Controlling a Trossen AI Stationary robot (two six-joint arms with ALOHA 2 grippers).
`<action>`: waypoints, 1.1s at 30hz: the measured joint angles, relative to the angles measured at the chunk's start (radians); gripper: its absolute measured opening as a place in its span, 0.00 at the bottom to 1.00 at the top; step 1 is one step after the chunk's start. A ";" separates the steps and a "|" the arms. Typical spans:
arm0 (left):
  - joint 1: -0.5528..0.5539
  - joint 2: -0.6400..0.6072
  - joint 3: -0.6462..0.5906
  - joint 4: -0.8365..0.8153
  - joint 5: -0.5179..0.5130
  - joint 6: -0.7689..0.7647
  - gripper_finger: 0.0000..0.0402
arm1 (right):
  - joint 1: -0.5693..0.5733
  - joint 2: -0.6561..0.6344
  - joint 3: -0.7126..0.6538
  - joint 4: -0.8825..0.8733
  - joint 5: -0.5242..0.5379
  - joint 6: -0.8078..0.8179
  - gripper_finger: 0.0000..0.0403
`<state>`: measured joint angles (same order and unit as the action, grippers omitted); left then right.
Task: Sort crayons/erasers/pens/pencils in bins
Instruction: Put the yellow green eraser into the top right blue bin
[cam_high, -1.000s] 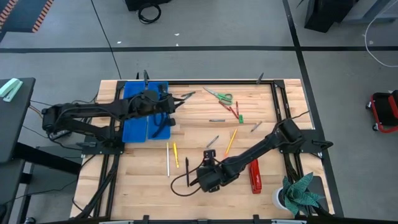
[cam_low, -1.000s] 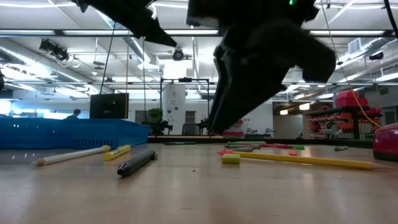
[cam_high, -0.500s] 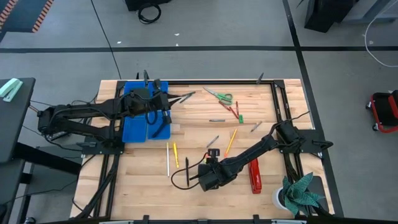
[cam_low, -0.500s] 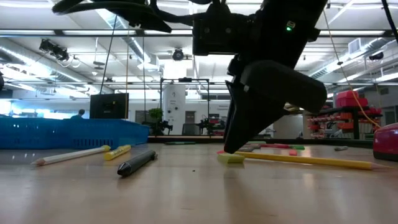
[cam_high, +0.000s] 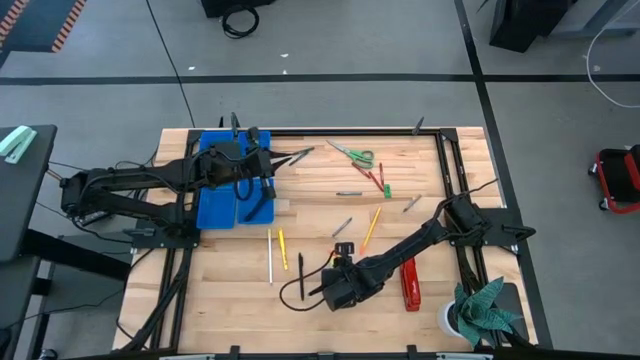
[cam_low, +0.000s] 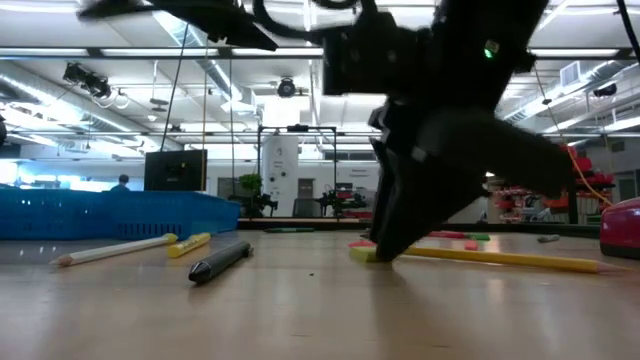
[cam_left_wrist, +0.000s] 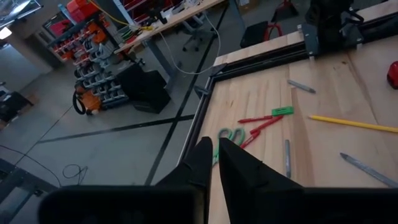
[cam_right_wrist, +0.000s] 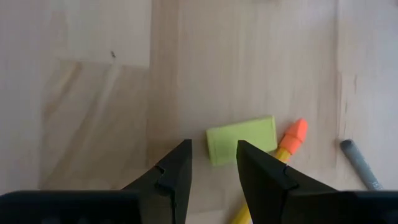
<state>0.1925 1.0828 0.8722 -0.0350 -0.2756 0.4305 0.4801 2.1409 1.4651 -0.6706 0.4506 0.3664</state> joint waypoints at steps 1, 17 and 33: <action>0.000 0.000 0.000 -0.001 0.000 0.000 0.09 | -0.002 -0.003 -0.011 0.013 0.006 -0.002 0.33; 0.000 0.001 0.000 -0.008 0.023 -0.027 0.08 | -0.025 -0.006 -0.058 0.091 0.049 -0.138 0.33; 0.000 0.001 0.000 -0.015 0.048 -0.018 0.08 | -0.099 -0.006 -0.051 0.093 -0.142 -0.134 0.12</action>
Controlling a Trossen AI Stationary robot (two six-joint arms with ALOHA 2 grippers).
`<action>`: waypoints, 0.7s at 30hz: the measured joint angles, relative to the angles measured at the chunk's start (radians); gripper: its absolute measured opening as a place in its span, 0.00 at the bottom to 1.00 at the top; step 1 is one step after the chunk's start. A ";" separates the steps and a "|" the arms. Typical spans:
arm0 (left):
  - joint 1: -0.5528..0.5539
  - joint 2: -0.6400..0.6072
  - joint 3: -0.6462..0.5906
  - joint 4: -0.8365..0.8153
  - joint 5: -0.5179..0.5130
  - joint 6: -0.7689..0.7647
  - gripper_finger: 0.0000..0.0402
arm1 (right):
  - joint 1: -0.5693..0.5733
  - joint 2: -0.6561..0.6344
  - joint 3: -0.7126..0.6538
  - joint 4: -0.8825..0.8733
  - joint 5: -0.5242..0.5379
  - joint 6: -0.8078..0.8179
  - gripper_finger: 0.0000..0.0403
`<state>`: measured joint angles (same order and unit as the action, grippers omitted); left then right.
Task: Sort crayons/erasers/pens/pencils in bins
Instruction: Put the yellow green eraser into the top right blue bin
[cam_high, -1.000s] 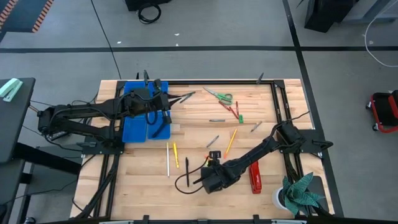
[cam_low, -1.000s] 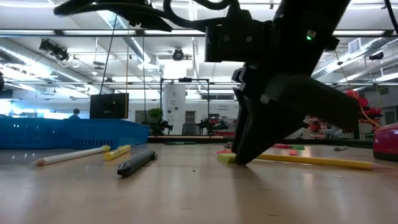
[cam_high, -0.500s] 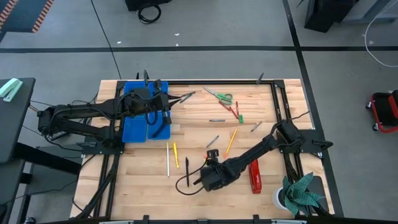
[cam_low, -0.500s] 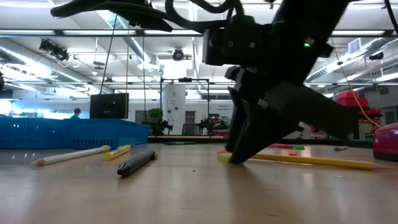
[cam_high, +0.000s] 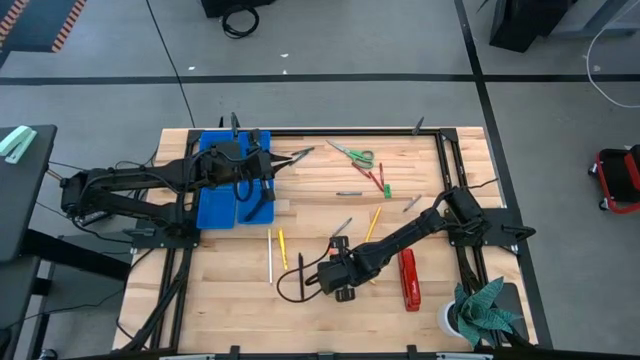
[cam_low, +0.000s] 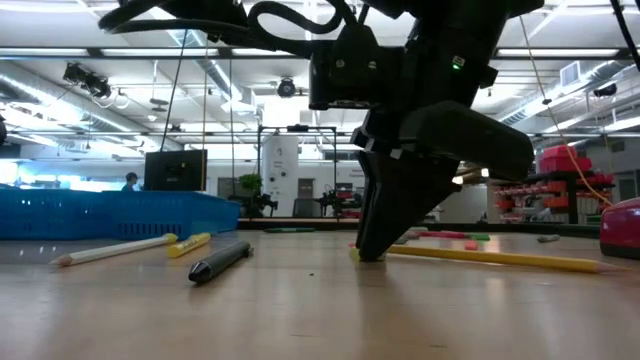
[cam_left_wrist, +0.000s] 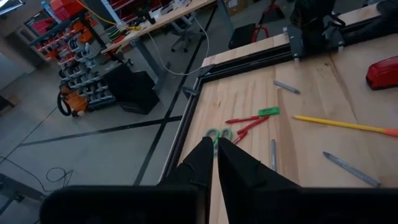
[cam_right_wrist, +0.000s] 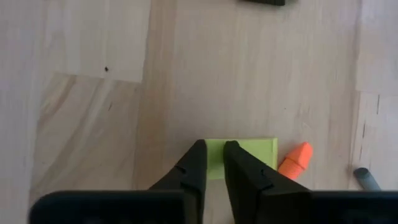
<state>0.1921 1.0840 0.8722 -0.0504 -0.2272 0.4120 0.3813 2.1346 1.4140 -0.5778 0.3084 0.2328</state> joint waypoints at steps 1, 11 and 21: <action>0.000 0.000 0.000 0.000 0.000 0.000 0.08 | 0.003 0.002 0.006 -0.007 0.001 -0.008 0.11; 0.000 0.000 0.000 -0.001 0.001 0.001 0.06 | 0.050 -0.039 0.127 -0.167 0.107 -0.040 0.08; 0.000 0.000 0.000 -0.060 0.003 0.038 0.08 | 0.093 -0.280 0.130 -0.243 0.309 -0.035 0.01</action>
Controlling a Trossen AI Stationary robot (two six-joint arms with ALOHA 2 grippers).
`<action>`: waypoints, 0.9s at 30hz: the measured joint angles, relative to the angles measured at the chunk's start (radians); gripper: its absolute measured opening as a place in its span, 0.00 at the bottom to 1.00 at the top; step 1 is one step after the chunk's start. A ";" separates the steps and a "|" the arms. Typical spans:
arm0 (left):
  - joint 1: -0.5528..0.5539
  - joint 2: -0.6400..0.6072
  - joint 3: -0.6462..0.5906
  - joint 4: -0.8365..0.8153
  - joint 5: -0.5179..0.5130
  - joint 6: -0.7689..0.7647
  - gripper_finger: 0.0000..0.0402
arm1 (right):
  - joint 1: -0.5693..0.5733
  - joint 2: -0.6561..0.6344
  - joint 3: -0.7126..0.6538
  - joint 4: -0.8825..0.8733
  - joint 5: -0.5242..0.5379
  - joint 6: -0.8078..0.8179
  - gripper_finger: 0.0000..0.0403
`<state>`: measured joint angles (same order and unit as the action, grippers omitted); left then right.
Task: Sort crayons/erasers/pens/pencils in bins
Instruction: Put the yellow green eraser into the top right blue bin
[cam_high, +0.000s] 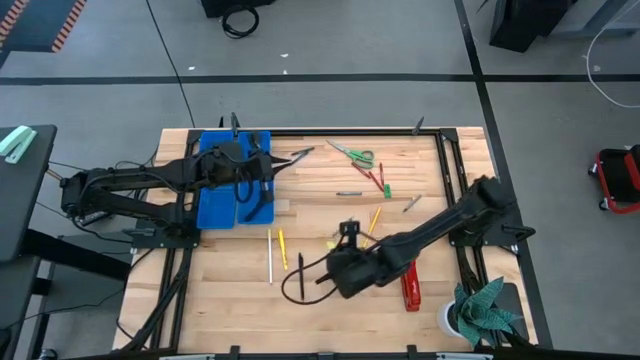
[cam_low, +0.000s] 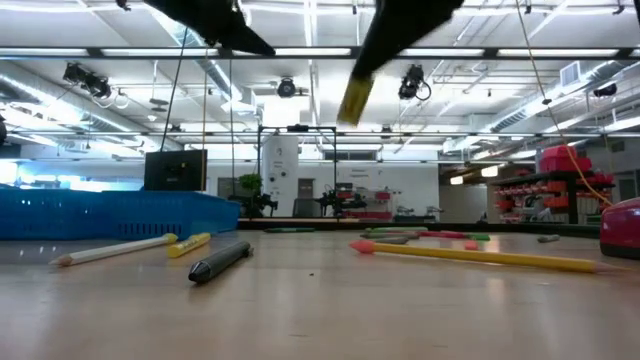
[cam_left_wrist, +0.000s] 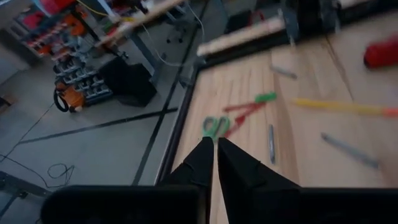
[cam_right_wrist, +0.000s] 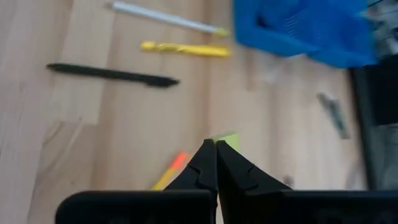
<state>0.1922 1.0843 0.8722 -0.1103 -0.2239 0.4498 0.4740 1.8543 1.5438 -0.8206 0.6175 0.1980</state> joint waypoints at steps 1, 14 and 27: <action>0.000 0.000 0.000 -0.019 0.009 0.022 0.07 | 0.003 -0.024 0.000 -0.011 0.020 0.000 0.01; -0.029 0.077 -0.001 -0.075 0.271 0.321 0.14 | 0.052 -0.270 0.001 -0.020 0.142 -0.053 0.01; -0.098 0.349 -0.001 0.250 0.245 0.453 0.52 | 0.015 -0.231 -0.029 -0.025 0.106 -0.033 0.01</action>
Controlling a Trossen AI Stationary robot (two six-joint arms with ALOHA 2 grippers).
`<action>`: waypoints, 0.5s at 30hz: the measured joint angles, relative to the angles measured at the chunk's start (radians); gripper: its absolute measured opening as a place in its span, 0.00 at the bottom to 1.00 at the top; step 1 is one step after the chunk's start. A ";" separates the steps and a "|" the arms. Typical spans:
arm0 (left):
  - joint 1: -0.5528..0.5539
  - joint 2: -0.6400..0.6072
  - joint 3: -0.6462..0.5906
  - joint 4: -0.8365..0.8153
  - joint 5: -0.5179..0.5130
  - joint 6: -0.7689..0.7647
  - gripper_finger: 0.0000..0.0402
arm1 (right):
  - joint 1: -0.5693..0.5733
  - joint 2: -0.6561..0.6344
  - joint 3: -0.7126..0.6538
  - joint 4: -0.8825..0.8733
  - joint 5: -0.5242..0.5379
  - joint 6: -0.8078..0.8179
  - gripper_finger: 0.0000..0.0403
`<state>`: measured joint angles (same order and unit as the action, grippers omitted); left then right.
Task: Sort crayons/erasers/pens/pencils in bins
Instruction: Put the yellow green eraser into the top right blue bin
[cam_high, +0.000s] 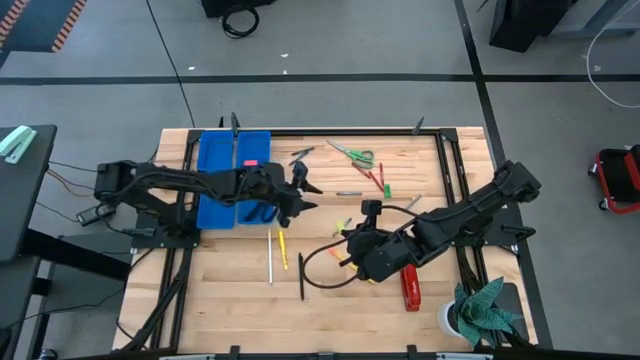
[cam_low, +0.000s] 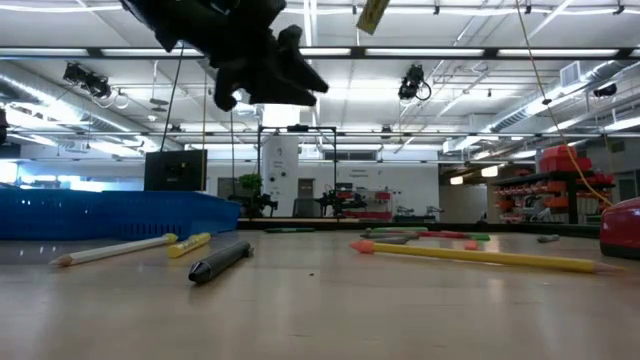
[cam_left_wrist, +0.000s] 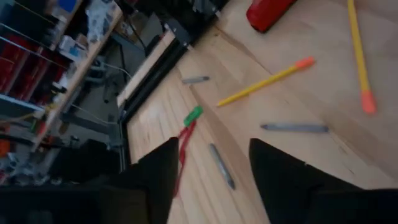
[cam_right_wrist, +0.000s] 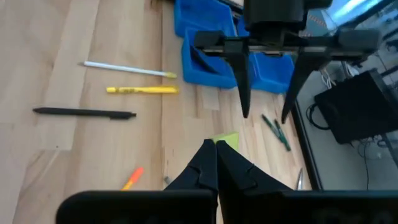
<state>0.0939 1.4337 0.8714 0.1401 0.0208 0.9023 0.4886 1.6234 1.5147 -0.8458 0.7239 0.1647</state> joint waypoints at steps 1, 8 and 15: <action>-0.007 0.006 0.000 0.013 0.002 0.000 0.55 | -0.005 0.000 -0.012 -0.001 0.000 0.008 0.01; -0.075 0.008 0.000 0.112 0.107 -0.026 0.63 | -0.041 -0.004 -0.052 0.003 0.000 0.006 0.01; -0.101 0.007 0.000 0.211 0.106 -0.024 0.60 | -0.044 -0.004 -0.052 0.046 -0.013 -0.010 0.01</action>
<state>-0.0069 1.4410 0.8715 0.3514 0.1264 0.8782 0.4450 1.6196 1.4624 -0.7998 0.7104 0.1546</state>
